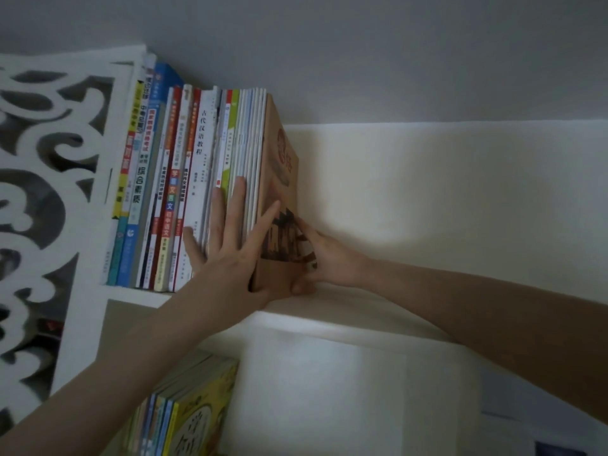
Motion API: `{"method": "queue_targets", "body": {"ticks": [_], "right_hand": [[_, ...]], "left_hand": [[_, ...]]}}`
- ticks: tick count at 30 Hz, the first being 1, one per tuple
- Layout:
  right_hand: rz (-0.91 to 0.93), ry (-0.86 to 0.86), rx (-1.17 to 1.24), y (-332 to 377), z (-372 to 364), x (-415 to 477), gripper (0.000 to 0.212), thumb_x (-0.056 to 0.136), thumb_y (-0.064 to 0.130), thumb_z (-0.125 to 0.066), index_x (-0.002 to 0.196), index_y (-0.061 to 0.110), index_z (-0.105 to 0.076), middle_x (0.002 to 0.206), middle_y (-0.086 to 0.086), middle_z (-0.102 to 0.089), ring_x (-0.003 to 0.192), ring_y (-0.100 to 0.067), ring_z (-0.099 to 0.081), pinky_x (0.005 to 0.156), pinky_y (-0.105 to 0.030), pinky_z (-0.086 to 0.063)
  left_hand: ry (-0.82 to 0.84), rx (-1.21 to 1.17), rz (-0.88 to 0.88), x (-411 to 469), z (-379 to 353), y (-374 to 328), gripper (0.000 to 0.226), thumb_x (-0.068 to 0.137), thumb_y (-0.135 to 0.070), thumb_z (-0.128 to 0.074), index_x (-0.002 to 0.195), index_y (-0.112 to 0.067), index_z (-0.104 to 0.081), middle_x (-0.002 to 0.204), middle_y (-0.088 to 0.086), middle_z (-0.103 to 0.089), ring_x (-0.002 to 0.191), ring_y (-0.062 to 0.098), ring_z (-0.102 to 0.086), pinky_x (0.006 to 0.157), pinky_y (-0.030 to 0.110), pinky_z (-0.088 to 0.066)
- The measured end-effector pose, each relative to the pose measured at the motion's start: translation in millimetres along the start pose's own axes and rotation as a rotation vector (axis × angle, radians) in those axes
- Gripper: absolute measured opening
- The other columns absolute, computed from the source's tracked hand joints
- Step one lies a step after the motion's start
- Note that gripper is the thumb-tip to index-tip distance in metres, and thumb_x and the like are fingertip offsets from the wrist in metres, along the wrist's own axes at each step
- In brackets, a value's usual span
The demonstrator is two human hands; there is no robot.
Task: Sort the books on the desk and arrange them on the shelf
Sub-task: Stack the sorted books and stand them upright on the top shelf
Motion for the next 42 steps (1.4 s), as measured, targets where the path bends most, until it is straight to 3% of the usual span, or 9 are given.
{"method": "queue_targets", "body": {"ticks": [3,7,11,13,17,24,30,35,42], "right_hand": [[-0.016,0.033,0.003,1.9,3.3,-5.9,0.121,0.068,0.009,-0.086,0.154,0.013,-0.001,0.15,-0.009,-0.034,0.131,-0.016,-0.041,0.099,-0.012,-0.039],[-0.084,0.014,-0.019,15.7,25.9,-20.7,0.1,0.078,0.01,-0.079,0.152,0.007,-0.012,0.146,0.001,-0.029,0.124,-0.003,-0.034,0.088,-0.002,-0.034],[-0.125,-0.074,0.044,36.9,45.6,-53.6,0.083,0.081,0.016,-0.076,0.15,0.011,-0.029,0.152,-0.008,-0.035,0.121,-0.019,-0.052,0.081,-0.009,-0.045],[-0.091,-0.134,0.112,47.6,57.6,-87.9,0.072,0.083,0.008,-0.073,0.145,0.004,-0.037,0.145,-0.008,-0.042,0.117,-0.017,-0.055,0.084,-0.008,-0.046],[-0.172,-0.151,0.145,59.0,75.3,-181.7,0.065,0.087,-0.005,-0.064,0.145,0.009,-0.036,0.142,-0.007,-0.042,0.101,-0.01,-0.064,0.081,-0.012,-0.05],[-0.457,-0.257,0.073,55.2,120.6,-317.0,0.084,0.069,0.035,-0.078,0.144,0.032,-0.04,0.142,0.014,-0.047,0.114,0.0,-0.059,0.103,-0.026,-0.046],[-0.461,-0.35,0.145,50.7,142.2,-384.9,0.092,0.06,0.031,-0.079,0.143,0.027,-0.039,0.147,0.016,-0.042,0.123,0.003,-0.052,0.099,-0.015,-0.045],[-0.464,-0.388,0.159,47.9,141.3,-424.7,0.093,0.063,0.028,-0.08,0.146,0.024,-0.038,0.146,0.012,-0.042,0.128,0.004,-0.047,0.109,-0.017,-0.036],[-0.627,-0.384,0.143,38.7,120.2,-511.9,0.093,0.066,0.033,-0.08,0.147,0.028,-0.035,0.15,0.013,-0.037,0.128,0.003,-0.047,0.109,-0.016,-0.035]], "left_hand": [[-0.034,0.001,-0.019,-1.2,-0.3,1.1,0.111,0.075,-0.057,-0.065,0.14,-0.046,0.024,0.137,-0.008,0.055,0.128,0.018,0.049,0.102,0.056,0.025],[-0.262,-0.111,-0.128,-5.9,12.5,-14.9,0.085,0.081,-0.058,-0.056,0.151,-0.035,-0.014,0.158,0.004,0.02,0.141,0.02,0.029,0.107,0.052,0.019],[-0.311,-0.334,-0.269,-23.4,20.3,-66.3,0.058,0.081,-0.046,-0.046,0.135,-0.024,-0.05,0.153,0.005,-0.03,0.145,0.022,-0.012,0.117,0.044,-0.006],[-0.292,-0.492,-0.317,-43.0,17.8,-97.5,0.047,0.084,-0.037,-0.048,0.128,-0.023,-0.056,0.139,-0.005,-0.044,0.137,0.014,-0.03,0.116,0.026,-0.02],[-0.176,-0.676,-0.392,-83.0,6.7,-158.8,0.039,0.086,-0.024,-0.054,0.126,-0.022,-0.056,0.127,-0.014,-0.048,0.121,0.003,-0.044,0.103,0.009,-0.03],[0.049,-0.826,-0.356,-92.0,-13.4,-238.2,0.053,0.083,-0.041,-0.058,0.134,-0.036,-0.044,0.127,-0.017,-0.048,0.115,-0.002,-0.043,0.094,0.001,-0.027],[-0.028,-0.772,-0.32,-89.8,-20.8,-273.0,0.062,0.078,-0.047,-0.057,0.137,-0.035,-0.042,0.131,-0.014,-0.045,0.111,-0.007,-0.032,0.105,0.027,-0.018],[-0.038,-0.717,-0.36,-100.9,-26.5,-298.4,0.064,0.076,-0.051,-0.052,0.135,-0.03,-0.044,0.129,-0.004,-0.05,0.121,0.014,-0.044,0.117,0.045,-0.012],[0.154,-0.896,-0.384,-156.5,-59.8,-356.6,0.059,0.079,-0.043,-0.058,0.134,-0.027,-0.047,0.128,-0.004,-0.049,0.113,0.013,-0.047,0.103,0.039,-0.037]]}}
Point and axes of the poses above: each hand's wrist, its own x-axis towards the middle knuckle, its own z-axis out of the back of the hand, y = z × x, the point moved 3 cm from there along x, towards the middle knuckle
